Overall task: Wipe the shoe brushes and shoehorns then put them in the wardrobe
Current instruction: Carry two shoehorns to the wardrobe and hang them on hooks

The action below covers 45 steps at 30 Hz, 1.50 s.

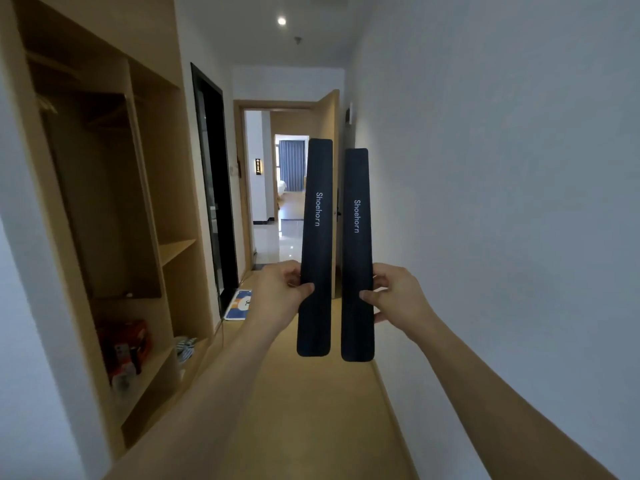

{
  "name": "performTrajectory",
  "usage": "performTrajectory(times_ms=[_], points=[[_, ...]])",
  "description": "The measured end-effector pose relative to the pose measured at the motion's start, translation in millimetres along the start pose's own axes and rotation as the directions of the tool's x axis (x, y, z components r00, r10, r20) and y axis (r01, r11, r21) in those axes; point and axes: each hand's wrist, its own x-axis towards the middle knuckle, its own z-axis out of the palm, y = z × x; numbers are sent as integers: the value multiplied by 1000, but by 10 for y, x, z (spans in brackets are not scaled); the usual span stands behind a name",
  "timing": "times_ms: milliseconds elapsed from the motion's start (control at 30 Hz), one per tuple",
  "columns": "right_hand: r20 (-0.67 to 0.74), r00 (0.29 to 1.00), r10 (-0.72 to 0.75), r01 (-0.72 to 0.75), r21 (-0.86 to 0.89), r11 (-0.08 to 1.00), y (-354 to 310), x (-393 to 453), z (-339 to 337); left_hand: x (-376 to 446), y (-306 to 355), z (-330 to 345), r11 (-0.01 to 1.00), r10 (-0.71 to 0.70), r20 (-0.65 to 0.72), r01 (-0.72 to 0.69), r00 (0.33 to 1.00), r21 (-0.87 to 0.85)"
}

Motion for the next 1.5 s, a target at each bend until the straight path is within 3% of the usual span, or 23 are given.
performTrajectory(times_ms=[600, 800, 1500], points=[[198, 965, -173, 144, 151, 978, 1088, 3870, 529, 3361, -1344, 363, 991, -25, -192, 50, 981, 126], [270, 945, -184, 132, 201, 971, 1468, 4913, 904, 4240, -1864, 413, 985, -65, -260, 105, 963, 140], [250, 955, -161, 126, 150, 981, 2530, 9132, 2395, 8304, -4107, 161, 986, -46, -280, 89, 959, 143]])
